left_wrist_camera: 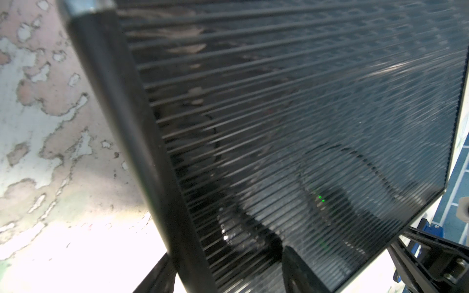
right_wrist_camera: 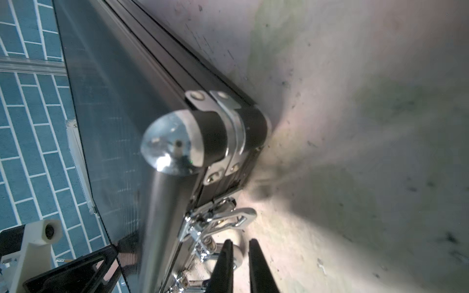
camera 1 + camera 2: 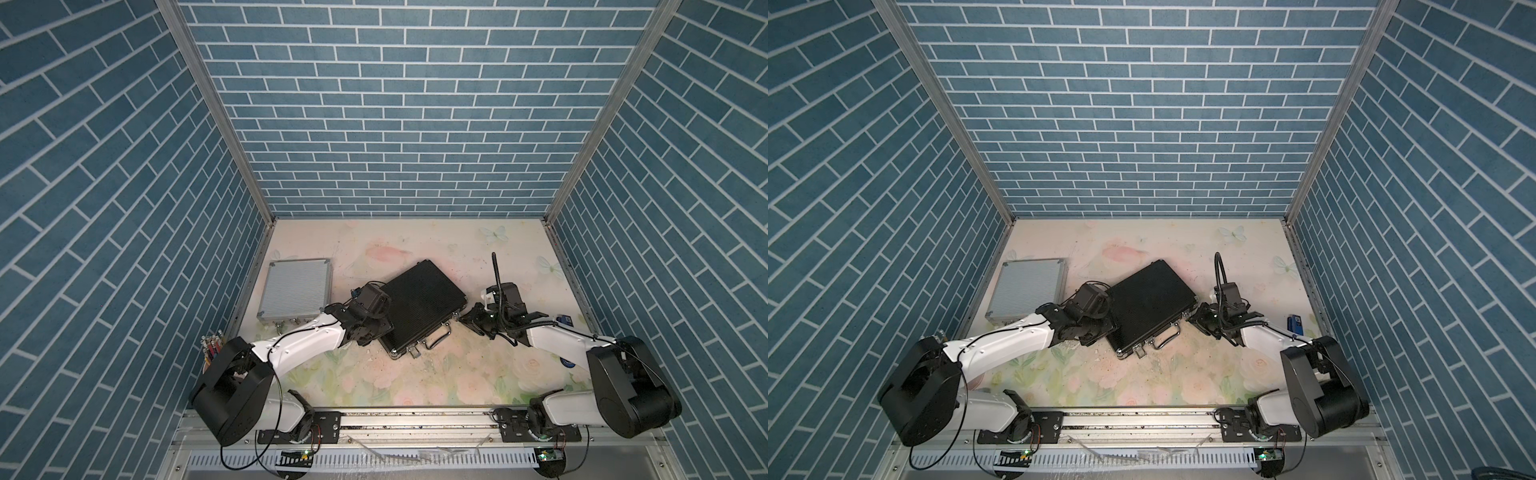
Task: Close the poker set cases
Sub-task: Fasten the fastener on the poker set case.
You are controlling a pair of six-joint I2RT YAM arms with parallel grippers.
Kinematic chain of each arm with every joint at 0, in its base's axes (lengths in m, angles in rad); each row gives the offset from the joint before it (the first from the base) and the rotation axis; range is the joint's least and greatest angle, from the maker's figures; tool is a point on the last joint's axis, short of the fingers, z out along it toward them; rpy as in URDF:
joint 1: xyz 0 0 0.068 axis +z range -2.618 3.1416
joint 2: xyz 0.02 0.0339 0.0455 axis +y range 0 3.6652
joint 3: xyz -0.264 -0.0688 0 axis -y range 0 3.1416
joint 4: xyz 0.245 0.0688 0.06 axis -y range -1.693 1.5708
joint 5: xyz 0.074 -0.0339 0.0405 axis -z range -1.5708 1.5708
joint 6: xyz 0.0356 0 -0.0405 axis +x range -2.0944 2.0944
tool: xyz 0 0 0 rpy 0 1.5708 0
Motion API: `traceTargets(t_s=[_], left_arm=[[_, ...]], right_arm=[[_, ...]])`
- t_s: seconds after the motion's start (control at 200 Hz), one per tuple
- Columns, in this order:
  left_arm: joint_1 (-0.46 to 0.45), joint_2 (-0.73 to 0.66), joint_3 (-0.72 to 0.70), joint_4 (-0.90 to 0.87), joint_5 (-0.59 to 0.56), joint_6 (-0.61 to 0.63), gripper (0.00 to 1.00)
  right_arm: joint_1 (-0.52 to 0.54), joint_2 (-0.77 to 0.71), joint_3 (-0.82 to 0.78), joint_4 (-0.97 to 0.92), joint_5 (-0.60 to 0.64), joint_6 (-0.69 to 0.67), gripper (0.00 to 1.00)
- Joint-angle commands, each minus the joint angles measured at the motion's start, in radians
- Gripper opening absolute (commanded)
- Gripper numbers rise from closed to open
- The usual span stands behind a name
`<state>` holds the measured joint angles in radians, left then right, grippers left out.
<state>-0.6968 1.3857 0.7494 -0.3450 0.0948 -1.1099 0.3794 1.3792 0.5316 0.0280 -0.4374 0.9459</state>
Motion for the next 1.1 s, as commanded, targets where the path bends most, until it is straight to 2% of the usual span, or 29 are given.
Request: traceTargets(t_s=[0.0,0.215,0.43,0.595,0.785,0.955,1.095], left_arm=[[-0.003,0.063,-0.027,-0.016,0.016,0.044,0.65],[-0.001,0.062,-0.03,-0.013,0.016,0.044,0.65],[-0.001,0.065,-0.03,-0.012,0.017,0.044,0.65],[0.0,0.063,-0.033,-0.012,0.019,0.043,0.65],[0.0,0.059,-0.039,-0.006,0.022,0.043,0.65],[0.0,0.056,-0.042,-0.003,0.021,0.043,0.65],[0.002,0.059,-0.042,0.0,0.024,0.042,0.66]], right_arm=[[-0.001,0.031,0.001,0.041,0.022,0.041,0.14],[-0.007,0.081,-0.002,0.114,0.02,0.059,0.14],[-0.008,0.142,-0.037,0.298,0.008,0.112,0.14],[-0.008,0.177,-0.051,0.362,0.009,0.131,0.14],[-0.01,0.191,-0.027,0.33,0.019,0.123,0.12],[-0.01,0.175,-0.014,0.247,0.055,0.112,0.04],[-0.01,0.192,-0.007,0.251,0.057,0.112,0.03]])
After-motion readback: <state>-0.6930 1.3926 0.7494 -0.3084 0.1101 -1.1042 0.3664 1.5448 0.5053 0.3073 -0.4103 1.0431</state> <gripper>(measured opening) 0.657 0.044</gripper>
